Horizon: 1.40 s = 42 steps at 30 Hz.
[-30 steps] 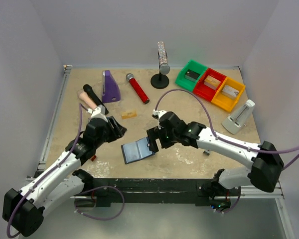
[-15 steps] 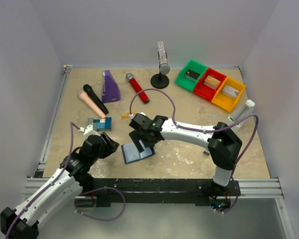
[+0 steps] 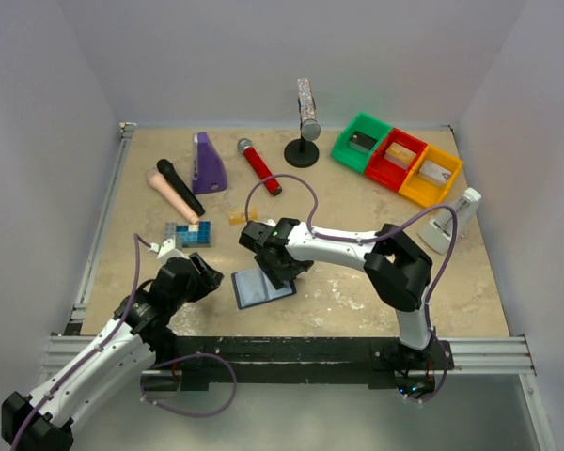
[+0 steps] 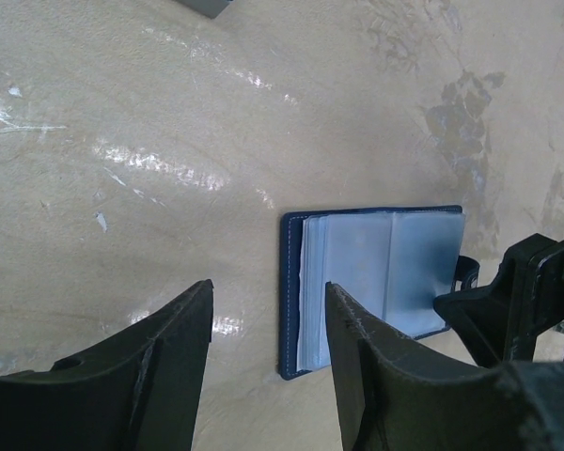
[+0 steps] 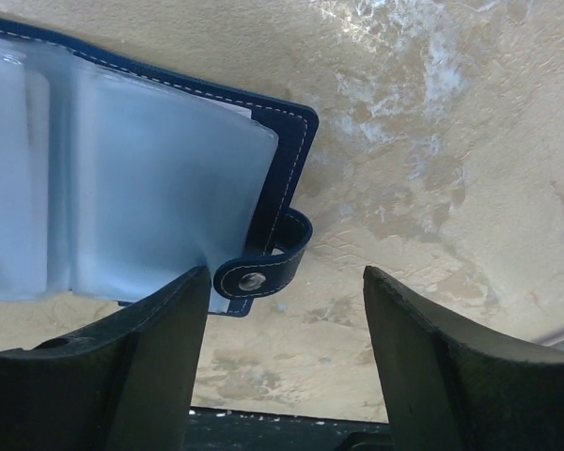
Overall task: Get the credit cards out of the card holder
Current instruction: Move the card holder to the center of the board.
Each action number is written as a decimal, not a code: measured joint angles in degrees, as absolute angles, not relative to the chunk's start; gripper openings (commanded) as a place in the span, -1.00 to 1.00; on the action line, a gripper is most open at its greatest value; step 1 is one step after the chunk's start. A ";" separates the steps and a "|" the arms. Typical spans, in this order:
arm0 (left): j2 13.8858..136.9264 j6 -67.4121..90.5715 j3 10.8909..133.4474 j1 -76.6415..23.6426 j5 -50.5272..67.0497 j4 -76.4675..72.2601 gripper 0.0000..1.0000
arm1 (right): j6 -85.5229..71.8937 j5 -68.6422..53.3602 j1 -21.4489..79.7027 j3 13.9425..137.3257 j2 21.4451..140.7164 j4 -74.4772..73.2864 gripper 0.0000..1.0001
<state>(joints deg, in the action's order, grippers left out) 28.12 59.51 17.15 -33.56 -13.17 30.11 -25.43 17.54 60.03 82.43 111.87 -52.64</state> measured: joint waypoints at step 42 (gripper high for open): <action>30.11 59.42 15.09 -33.56 -13.23 27.22 0.05 | -21.69 18.04 56.97 80.25 108.55 -48.60 -0.10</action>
<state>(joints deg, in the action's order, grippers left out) 30.11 59.42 15.09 -33.56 -13.23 27.22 -21.69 18.04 56.97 80.25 108.55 -48.60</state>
